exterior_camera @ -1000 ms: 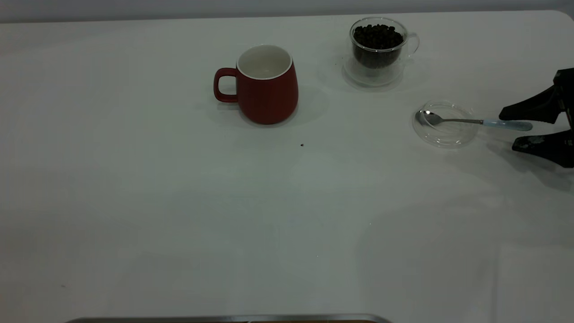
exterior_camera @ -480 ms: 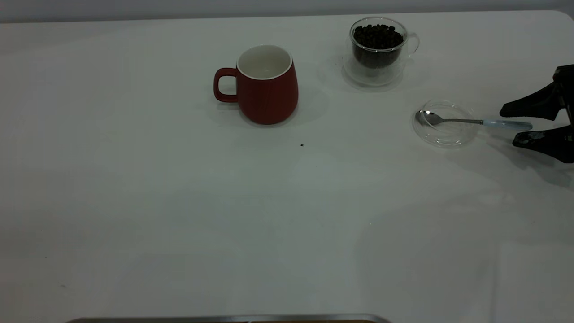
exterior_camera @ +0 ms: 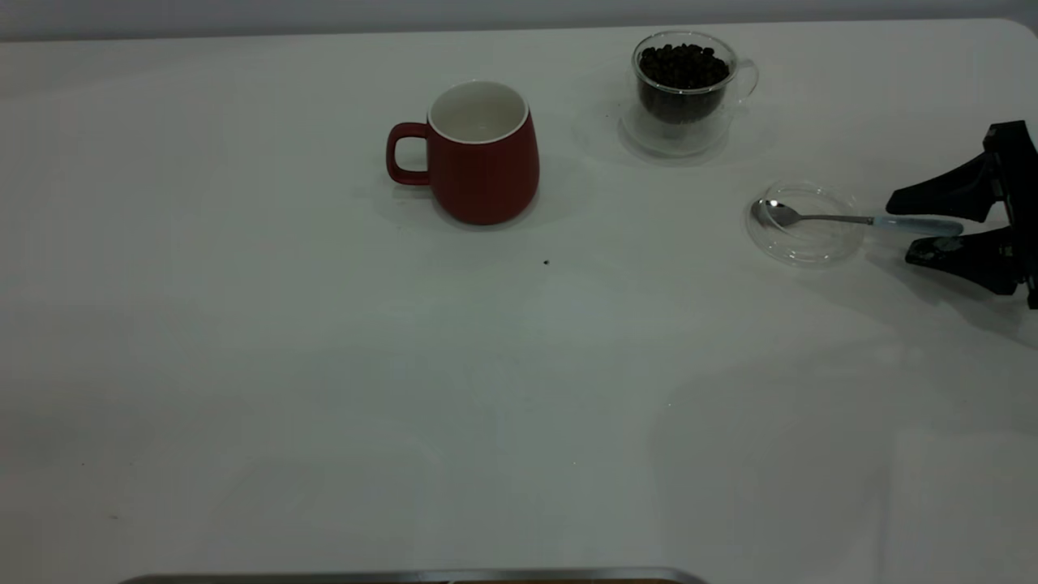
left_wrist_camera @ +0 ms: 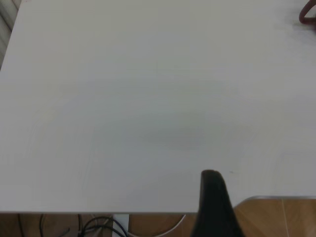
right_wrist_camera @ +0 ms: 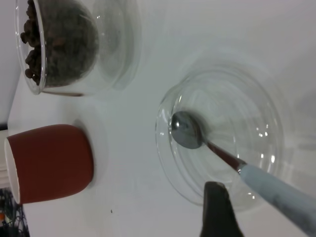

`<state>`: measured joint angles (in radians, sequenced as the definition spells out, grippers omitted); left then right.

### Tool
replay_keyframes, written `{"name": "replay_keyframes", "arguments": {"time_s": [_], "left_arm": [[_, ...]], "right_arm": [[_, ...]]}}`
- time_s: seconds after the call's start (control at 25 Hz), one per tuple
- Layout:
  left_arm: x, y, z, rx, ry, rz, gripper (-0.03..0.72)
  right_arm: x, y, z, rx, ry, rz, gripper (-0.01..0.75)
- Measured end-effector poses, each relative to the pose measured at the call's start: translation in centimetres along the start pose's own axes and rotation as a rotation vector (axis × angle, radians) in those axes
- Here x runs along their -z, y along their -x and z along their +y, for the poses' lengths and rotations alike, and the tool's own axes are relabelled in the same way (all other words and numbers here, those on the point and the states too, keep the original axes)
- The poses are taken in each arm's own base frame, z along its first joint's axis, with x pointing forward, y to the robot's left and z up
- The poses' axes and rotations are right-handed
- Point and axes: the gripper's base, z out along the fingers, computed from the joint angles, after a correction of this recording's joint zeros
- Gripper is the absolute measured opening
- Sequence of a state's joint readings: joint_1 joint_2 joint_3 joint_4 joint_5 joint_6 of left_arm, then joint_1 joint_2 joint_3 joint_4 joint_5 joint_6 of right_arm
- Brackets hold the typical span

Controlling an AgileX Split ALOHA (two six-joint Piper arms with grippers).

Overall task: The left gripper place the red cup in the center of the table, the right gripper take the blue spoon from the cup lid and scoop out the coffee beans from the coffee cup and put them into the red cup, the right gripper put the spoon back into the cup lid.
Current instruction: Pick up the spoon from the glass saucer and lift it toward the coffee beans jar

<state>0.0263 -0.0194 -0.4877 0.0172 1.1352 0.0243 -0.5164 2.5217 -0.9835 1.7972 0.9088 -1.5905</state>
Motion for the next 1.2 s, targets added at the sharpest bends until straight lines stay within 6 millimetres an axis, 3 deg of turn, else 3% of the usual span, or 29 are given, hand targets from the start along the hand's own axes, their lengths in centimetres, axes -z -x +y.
{"name": "replay_keyframes", "arguments": {"time_s": [0.28, 0.64, 1.04, 1.2], "left_arm": [[0.0, 0.0, 0.0, -0.001, 0.0, 0.0, 0.577], [0.0, 0.0, 0.0, -0.002, 0.0, 0.0, 0.577], [0.0, 0.0, 0.0, -0.002, 0.0, 0.0, 0.577], [0.0, 0.0, 0.0, -0.002, 0.0, 0.0, 0.577]], "right_arm": [[-0.1, -0.14, -0.15, -0.005, 0.001, 0.004, 0.423], [-0.1, -0.14, -0.14, -0.006, 0.003, 0.004, 0.214], [-0.09, -0.13, 0.39, 0.011, 0.061, 0.002, 0.115], [0.07, 0.03, 0.65, 0.03, 0.062, 0.002, 0.115]]}}
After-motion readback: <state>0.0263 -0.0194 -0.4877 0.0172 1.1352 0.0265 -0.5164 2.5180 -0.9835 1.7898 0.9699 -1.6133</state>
